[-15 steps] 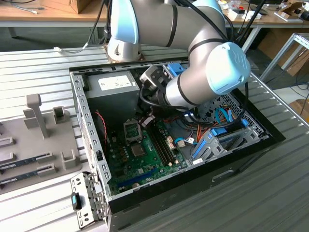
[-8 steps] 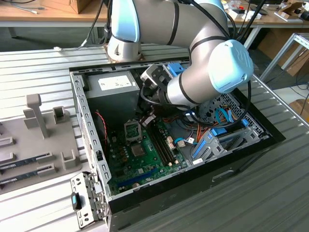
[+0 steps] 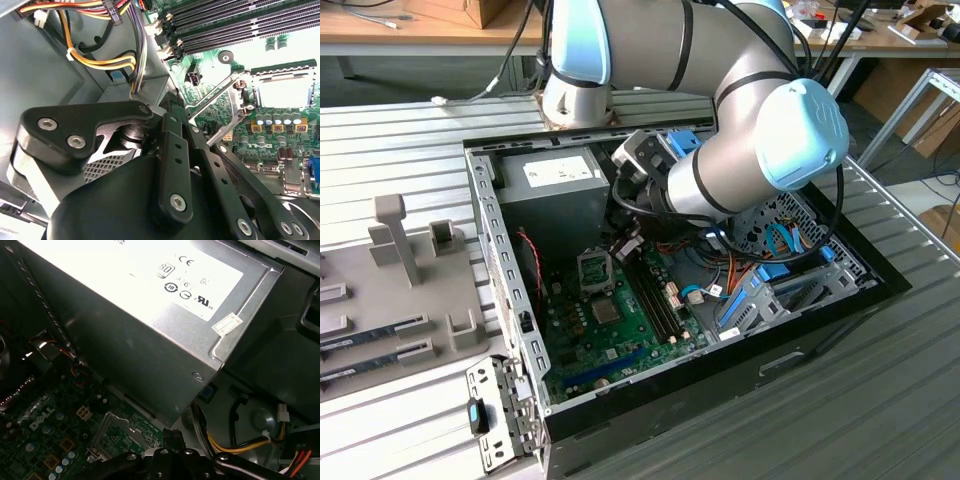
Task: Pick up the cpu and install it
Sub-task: 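Close the cpu cover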
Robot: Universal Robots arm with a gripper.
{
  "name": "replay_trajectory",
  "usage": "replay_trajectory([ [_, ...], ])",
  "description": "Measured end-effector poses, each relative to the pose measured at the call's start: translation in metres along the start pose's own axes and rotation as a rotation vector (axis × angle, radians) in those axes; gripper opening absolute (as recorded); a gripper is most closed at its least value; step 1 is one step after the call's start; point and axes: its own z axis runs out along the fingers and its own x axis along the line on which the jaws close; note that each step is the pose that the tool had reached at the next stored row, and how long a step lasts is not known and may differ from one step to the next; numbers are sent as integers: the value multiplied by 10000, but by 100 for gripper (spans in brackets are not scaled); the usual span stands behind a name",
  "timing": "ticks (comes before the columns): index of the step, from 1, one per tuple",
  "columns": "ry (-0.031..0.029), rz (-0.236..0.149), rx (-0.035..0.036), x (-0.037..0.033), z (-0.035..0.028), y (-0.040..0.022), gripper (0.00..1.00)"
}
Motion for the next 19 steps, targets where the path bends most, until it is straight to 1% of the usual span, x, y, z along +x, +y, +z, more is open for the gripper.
replay_trajectory([
  [4,8,-33,-15,-1,-32,14,11],
  [7,44,-116,-30,1,-50,19,11],
  [10,98,-262,-67,7,-55,12,11],
  [11,103,-282,-77,8,-56,12,11],
  [16,72,-330,-145,9,-75,17,11],
  [18,51,-350,-183,11,-81,17,11],
  [19,29,-371,-222,13,-83,14,11],
])
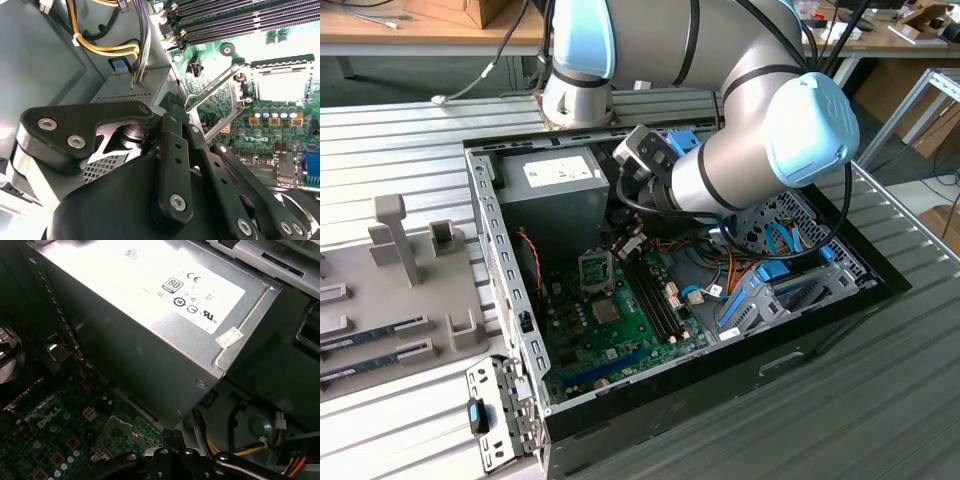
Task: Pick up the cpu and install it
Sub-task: 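Close the cpu cover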
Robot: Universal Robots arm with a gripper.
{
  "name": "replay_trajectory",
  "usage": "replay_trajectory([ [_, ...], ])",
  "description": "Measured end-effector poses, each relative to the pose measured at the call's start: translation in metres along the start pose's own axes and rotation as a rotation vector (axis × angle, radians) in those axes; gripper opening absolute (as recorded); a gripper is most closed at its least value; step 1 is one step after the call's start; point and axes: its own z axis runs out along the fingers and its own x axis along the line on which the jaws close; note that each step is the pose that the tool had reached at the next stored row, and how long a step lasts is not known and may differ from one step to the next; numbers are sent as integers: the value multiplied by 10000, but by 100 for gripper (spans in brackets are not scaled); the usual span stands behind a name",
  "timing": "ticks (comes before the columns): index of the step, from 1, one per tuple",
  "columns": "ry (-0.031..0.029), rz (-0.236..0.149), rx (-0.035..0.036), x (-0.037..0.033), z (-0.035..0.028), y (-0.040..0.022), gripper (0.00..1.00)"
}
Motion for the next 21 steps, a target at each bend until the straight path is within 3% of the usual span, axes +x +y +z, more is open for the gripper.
replay_trajectory([
  [2,-47,-47,-85,9,-7,-9,11],
  [6,-63,-107,-143,18,-21,-15,11],
  [13,10,-246,-163,19,-40,-9,11],
  [21,5,-287,-198,19,-58,-3,11],
])
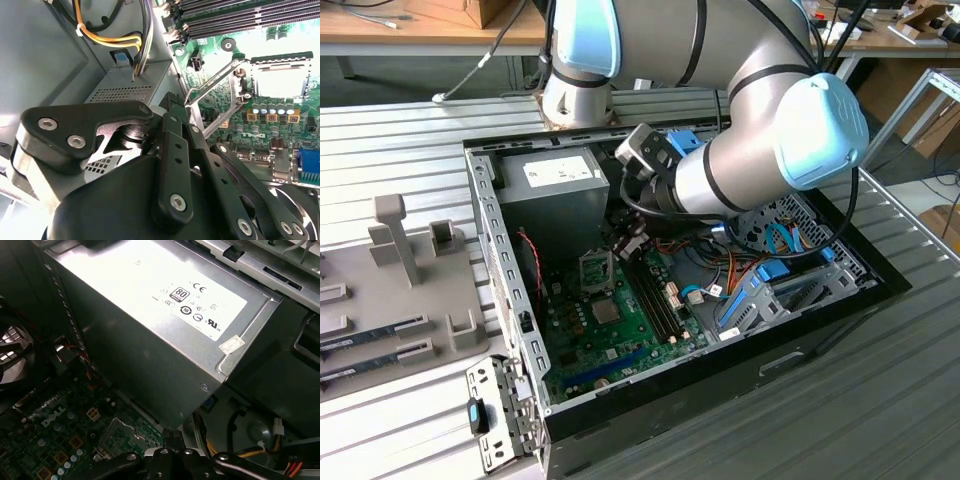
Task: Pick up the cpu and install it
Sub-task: 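Close the cpu cover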
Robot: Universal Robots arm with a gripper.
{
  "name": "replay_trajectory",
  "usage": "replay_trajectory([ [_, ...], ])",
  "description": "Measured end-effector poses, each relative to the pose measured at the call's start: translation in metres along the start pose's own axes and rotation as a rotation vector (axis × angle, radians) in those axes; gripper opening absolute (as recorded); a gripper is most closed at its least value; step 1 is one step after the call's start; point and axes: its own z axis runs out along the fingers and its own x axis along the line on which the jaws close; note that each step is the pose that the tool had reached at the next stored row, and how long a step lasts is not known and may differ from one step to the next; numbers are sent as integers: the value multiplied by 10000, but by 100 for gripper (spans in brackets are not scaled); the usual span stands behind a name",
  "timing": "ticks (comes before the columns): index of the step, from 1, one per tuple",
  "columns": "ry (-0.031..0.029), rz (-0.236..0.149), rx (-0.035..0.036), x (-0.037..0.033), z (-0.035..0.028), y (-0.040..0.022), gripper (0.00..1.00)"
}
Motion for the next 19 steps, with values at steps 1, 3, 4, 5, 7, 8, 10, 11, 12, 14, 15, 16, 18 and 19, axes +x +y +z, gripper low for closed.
replay_trajectory([
  [1,-13,-9,-18,1,-4,-1,11],
  [3,-23,-23,-38,3,-17,2,11],
  [4,-21,-28,-39,5,-21,0,11],
  [5,-18,-35,-41,10,-25,-5,11],
  [7,-9,-49,-42,22,-33,-17,11],
  [8,-5,-55,-43,26,-36,-21,11],
  [10,6,-76,-46,43,-47,-39,11],
  [11,11,-83,-46,49,-52,-45,11],
  [12,18,-96,-48,58,-58,-54,11],
  [14,34,-123,-51,74,-69,-70,11],
  [15,40,-133,-52,79,-73,-75,11],
  [16,47,-142,-51,84,-76,-80,11],
  [18,85,-150,-19,92,-80,-87,11],
  [19,140,-150,36,98,-86,-94,11],
])
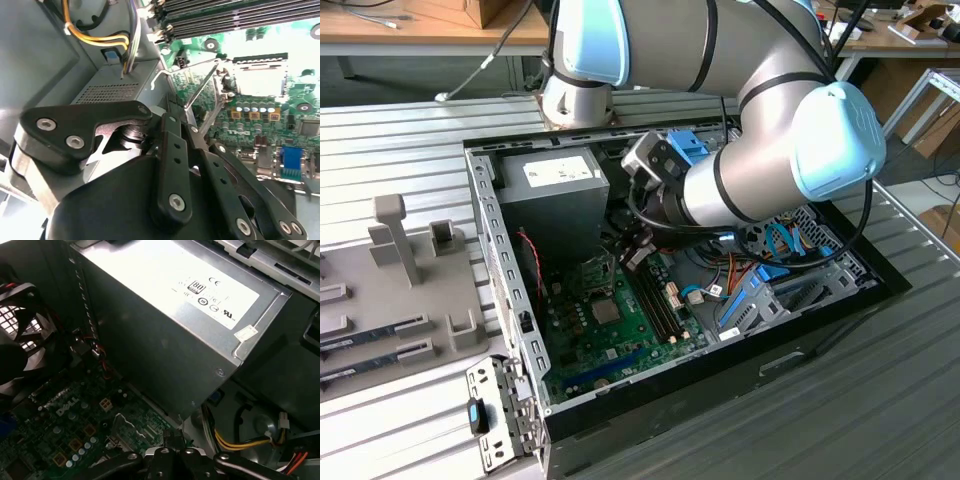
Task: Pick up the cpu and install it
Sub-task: 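Close the cpu cover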
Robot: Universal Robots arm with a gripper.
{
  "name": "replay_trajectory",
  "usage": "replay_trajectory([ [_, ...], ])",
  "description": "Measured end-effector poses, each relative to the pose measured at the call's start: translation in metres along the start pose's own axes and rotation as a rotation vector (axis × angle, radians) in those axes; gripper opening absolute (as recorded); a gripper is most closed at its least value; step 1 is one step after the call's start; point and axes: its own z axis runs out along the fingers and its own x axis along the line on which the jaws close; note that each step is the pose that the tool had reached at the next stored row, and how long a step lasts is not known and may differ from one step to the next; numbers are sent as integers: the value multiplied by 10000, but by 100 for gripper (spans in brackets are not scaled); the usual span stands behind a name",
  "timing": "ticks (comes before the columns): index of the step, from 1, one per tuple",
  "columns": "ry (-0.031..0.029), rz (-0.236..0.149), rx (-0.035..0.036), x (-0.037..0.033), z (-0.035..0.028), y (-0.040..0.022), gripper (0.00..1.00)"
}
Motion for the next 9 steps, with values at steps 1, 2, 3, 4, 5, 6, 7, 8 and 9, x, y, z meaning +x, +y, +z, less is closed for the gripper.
replay_trajectory([
  [1,39,4,41,3,-2,-3,11],
  [2,86,11,91,7,-4,-7,11],
  [3,146,19,155,11,-7,-11,11],
  [4,208,29,222,14,-9,-14,11],
  [5,317,53,342,15,-10,-15,11],
  [6,449,83,490,15,-10,-16,11],
  [7,749,160,830,16,-10,-15,11],
  [8,923,207,1029,16,-10,-15,11],
  [9,1046,239,1171,15,-10,-15,11],
])
